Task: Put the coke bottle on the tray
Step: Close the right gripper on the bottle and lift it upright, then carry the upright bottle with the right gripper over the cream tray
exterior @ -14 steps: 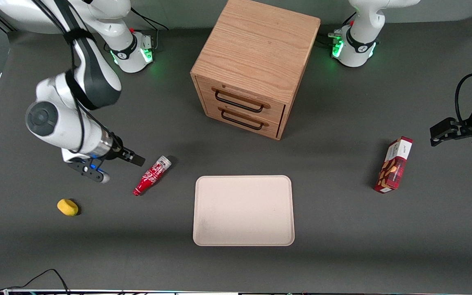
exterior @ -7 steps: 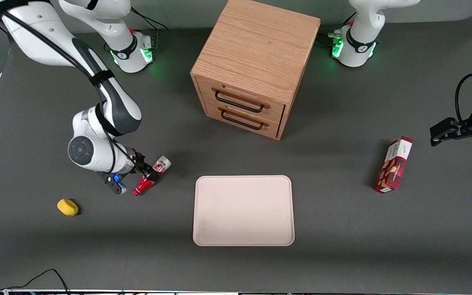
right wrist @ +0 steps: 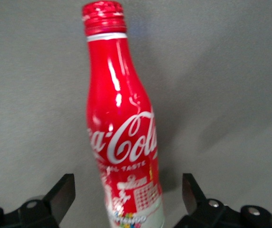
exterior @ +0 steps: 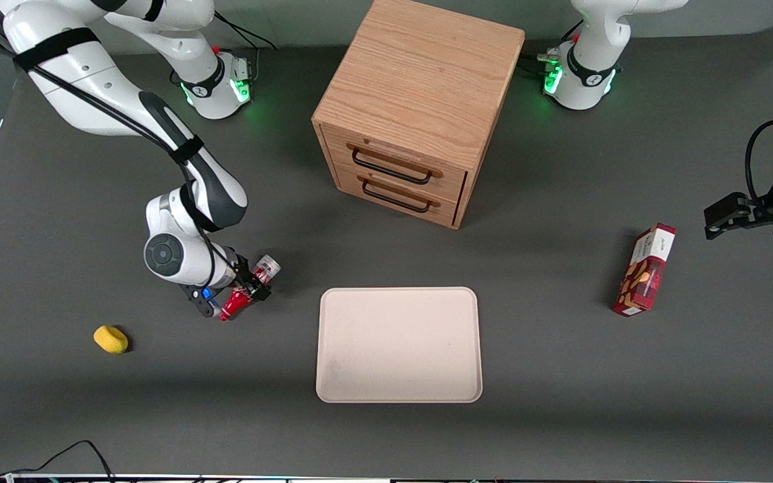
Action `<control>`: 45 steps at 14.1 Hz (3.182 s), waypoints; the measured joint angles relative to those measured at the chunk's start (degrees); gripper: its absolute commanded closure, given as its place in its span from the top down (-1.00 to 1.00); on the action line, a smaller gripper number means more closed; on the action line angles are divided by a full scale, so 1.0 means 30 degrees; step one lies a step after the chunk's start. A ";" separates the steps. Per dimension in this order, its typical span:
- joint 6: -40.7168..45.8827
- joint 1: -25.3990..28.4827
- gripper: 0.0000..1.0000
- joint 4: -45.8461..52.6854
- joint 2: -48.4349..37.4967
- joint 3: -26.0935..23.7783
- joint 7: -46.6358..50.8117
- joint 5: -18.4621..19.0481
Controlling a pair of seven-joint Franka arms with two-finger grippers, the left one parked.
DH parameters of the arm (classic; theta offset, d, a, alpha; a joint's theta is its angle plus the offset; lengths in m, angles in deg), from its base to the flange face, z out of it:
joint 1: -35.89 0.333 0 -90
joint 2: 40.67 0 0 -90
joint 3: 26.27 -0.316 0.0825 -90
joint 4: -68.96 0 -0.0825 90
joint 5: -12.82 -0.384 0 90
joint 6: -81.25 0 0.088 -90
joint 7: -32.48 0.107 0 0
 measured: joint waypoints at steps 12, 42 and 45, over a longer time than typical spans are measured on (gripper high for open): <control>-0.0735 0.0000 -0.76 0.0028 0.0088 0.0035 0.0102 0.1237; 0.4229 0.6835 0.54 1.6873 0.9519 0.0529 -1.2242 0.1579; 0.4194 0.6834 1.00 1.6905 0.9529 0.0692 -1.2268 0.1579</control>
